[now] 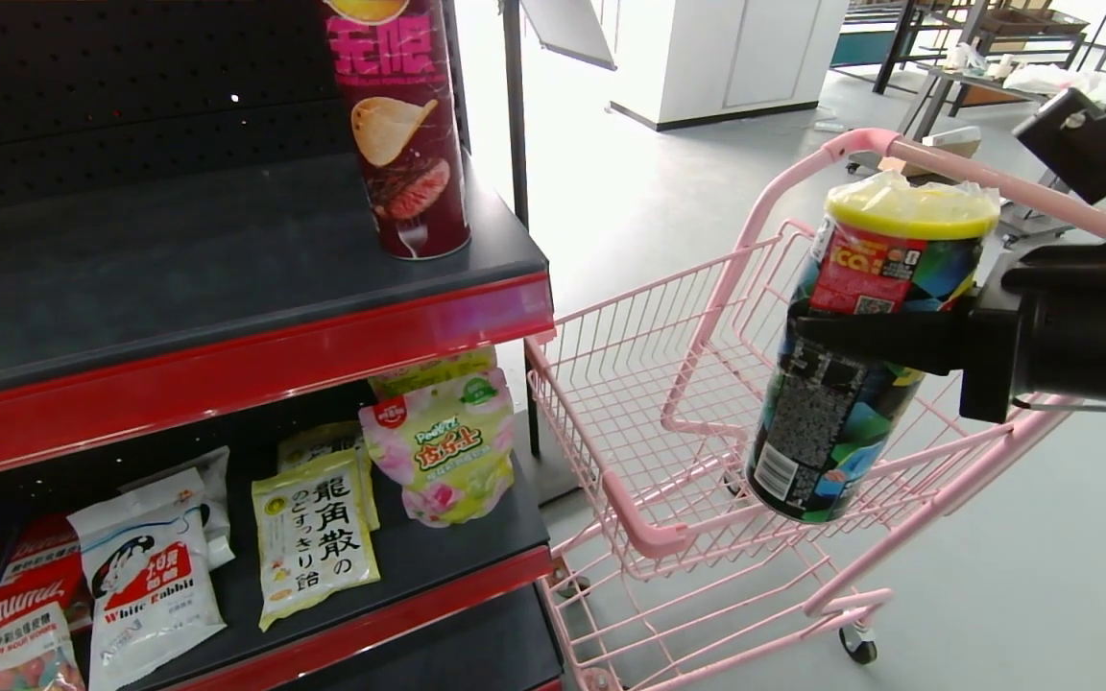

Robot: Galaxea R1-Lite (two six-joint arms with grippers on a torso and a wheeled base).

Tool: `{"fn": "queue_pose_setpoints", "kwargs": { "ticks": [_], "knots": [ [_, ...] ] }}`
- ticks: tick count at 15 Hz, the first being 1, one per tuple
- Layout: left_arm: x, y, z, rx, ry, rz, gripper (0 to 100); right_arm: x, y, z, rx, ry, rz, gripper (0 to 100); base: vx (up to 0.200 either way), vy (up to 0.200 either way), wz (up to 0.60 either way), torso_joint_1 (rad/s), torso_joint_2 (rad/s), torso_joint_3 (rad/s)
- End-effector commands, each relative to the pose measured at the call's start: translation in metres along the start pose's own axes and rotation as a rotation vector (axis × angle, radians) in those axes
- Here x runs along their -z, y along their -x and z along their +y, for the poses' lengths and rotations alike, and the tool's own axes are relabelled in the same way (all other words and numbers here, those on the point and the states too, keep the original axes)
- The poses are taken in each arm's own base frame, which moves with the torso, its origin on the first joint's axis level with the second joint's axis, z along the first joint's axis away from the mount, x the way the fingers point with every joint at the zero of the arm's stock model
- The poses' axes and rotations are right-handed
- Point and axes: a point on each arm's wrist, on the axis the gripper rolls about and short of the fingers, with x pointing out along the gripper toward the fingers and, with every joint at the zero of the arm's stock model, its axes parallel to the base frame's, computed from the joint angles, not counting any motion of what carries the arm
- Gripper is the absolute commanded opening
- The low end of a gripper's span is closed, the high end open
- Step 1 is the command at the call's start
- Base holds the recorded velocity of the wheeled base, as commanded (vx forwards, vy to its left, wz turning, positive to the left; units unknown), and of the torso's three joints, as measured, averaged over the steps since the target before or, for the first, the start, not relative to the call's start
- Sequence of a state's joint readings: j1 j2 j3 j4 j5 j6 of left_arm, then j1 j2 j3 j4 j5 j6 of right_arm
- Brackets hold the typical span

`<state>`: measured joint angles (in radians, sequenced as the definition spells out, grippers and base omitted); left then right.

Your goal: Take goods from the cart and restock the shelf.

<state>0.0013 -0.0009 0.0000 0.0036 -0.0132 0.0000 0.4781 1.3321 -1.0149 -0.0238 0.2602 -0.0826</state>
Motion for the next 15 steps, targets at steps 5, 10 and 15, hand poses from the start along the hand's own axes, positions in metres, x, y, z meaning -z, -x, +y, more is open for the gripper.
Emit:
{"fn": "queue_pose_setpoints", "kwargs": {
  "ticks": [5, 10, 15],
  "knots": [
    [-0.0001, -0.0001, 0.0000, 0.000, 0.000, 0.000, 100, -0.0012, -0.0036, -0.0009, -0.004, 0.002, 0.001, 0, 0.000, 0.000, 0.00, 0.113, -0.46, -0.343],
    [-0.0001, -0.0001, 0.0000, 0.000, -0.002, 0.000, 100, -0.0034, -0.0050, -0.0018, 0.003, 0.020, -0.024, 0, 0.000, 0.000, 0.00, 0.168, -0.53, -0.369],
    [-0.0001, -0.0001, 0.0000, 0.000, -0.002, 0.000, 100, -0.0040, -0.0045, -0.0014, 0.001, 0.026, -0.027, 0, 0.000, 0.000, 0.00, 0.210, -0.59, -0.372]
  ]
}}
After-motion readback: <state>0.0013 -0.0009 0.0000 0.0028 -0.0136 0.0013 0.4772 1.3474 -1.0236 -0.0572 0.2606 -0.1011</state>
